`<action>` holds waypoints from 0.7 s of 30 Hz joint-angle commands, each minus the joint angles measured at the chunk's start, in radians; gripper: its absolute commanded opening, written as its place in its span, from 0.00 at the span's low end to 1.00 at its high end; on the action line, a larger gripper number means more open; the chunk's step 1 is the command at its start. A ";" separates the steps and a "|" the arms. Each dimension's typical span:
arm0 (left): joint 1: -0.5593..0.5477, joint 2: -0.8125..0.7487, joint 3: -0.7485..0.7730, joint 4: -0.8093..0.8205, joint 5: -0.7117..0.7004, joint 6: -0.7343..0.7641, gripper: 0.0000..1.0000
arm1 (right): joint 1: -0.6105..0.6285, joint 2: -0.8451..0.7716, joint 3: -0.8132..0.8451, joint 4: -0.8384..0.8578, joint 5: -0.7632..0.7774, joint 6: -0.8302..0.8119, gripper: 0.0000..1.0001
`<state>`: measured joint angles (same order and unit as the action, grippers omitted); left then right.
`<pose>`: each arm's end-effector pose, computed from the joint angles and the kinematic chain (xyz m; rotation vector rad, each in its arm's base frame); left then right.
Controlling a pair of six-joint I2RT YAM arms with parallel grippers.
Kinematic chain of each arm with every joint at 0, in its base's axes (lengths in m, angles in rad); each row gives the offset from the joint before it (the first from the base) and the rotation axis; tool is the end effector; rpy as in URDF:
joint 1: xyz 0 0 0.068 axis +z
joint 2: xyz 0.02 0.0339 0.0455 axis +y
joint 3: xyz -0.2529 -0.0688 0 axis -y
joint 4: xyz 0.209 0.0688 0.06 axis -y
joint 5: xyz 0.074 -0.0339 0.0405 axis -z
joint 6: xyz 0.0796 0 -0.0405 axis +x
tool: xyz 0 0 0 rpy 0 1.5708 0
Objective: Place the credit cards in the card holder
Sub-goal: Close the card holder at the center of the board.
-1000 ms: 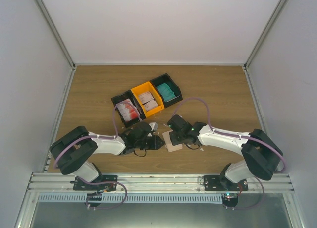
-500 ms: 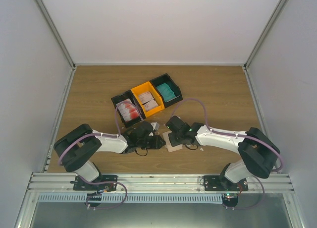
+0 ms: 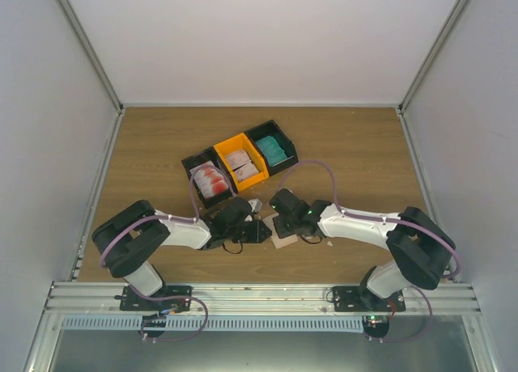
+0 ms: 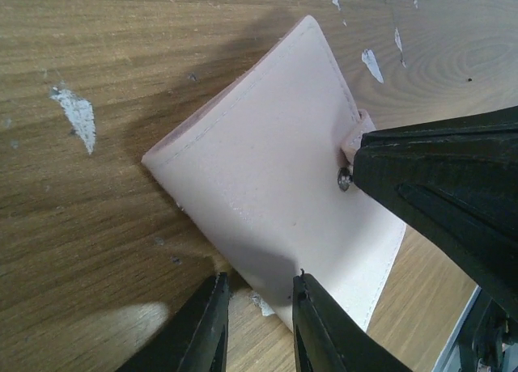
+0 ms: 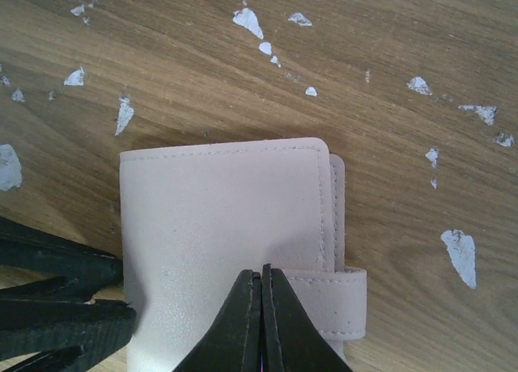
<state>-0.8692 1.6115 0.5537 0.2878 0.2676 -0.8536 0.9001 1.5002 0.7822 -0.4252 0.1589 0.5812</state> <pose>0.1733 -0.2377 0.1086 0.1690 2.6086 -1.0670 0.1729 0.1977 0.1346 -0.3841 2.6839 0.2379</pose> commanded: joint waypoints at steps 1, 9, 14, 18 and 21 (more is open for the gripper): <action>-0.007 0.021 0.018 0.043 0.003 0.013 0.26 | 0.016 0.018 0.009 0.028 -0.007 0.013 0.01; -0.007 0.058 0.038 0.039 -0.002 0.012 0.24 | 0.032 0.029 -0.017 0.020 -0.051 0.011 0.00; -0.007 0.063 0.037 0.035 -0.007 0.013 0.21 | 0.033 0.036 -0.023 0.034 -0.080 0.016 0.00; -0.007 0.065 0.035 0.034 -0.011 0.012 0.21 | 0.034 0.044 -0.042 0.027 -0.075 0.032 0.01; -0.007 0.066 0.035 0.033 -0.012 0.012 0.21 | 0.035 0.045 -0.069 0.034 -0.078 0.050 0.01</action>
<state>-0.8692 1.6440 0.5743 0.2996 0.2718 -0.8539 0.9096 1.5112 0.7708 -0.3904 0.1493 0.5926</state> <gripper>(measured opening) 0.209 0.008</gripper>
